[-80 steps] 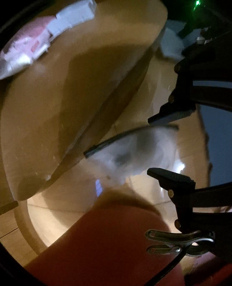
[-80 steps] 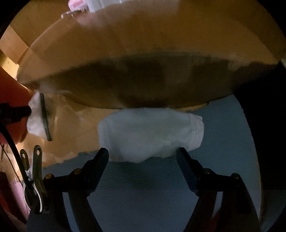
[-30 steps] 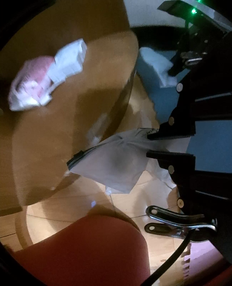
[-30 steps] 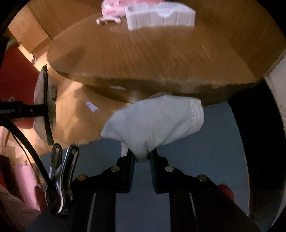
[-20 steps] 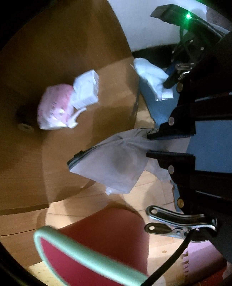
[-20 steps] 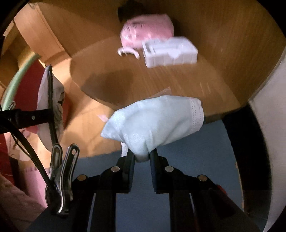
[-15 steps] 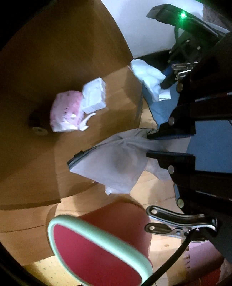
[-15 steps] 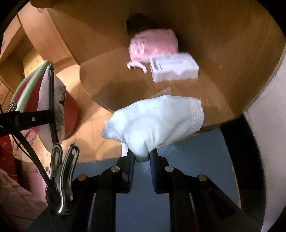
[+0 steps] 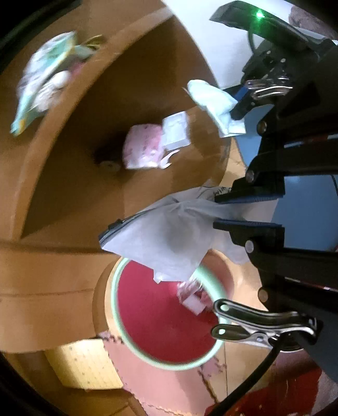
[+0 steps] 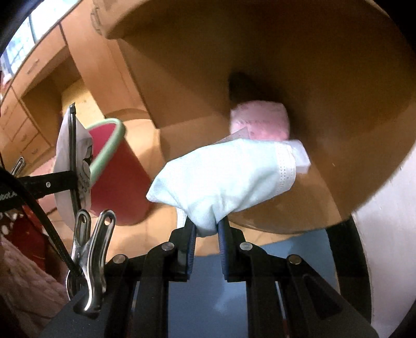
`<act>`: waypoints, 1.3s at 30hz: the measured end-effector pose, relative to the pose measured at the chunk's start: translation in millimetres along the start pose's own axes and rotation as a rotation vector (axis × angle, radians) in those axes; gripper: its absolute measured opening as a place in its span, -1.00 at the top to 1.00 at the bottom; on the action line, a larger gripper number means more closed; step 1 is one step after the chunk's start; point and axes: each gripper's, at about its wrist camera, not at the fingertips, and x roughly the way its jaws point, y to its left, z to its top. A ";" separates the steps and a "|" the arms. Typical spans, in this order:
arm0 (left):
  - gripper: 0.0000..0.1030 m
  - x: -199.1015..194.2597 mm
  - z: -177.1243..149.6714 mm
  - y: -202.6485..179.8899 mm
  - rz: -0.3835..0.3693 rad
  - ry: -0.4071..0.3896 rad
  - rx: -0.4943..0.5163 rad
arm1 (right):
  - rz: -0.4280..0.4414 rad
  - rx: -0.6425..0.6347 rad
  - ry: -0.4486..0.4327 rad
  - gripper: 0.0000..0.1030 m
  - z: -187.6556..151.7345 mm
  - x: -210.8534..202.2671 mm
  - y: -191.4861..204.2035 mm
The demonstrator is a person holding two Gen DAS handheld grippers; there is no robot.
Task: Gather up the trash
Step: 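Lift the plastic bag with the left gripper while the right gripper carries the cloth over the bucket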
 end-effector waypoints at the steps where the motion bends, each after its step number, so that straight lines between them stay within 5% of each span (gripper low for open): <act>1: 0.76 -6.3 4.9 6.2 0.008 -0.009 -0.009 | 0.009 -0.009 -0.005 0.68 3.8 -2.3 5.4; 10: 0.76 -46.6 57.0 68.7 0.073 -0.092 -0.012 | 0.142 -0.137 -0.031 0.68 51.5 -14.4 77.5; 21: 0.75 -6.3 93.2 136.2 0.060 -0.032 -0.125 | 0.302 -0.286 0.064 0.67 111.4 9.4 156.0; 31: 0.74 35.0 97.5 168.0 -0.007 0.046 -0.252 | 0.286 -0.425 0.051 0.66 106.2 56.7 194.9; 39: 0.70 53.6 101.2 168.3 0.010 0.094 -0.268 | 0.356 -0.374 0.133 0.66 102.2 93.3 197.7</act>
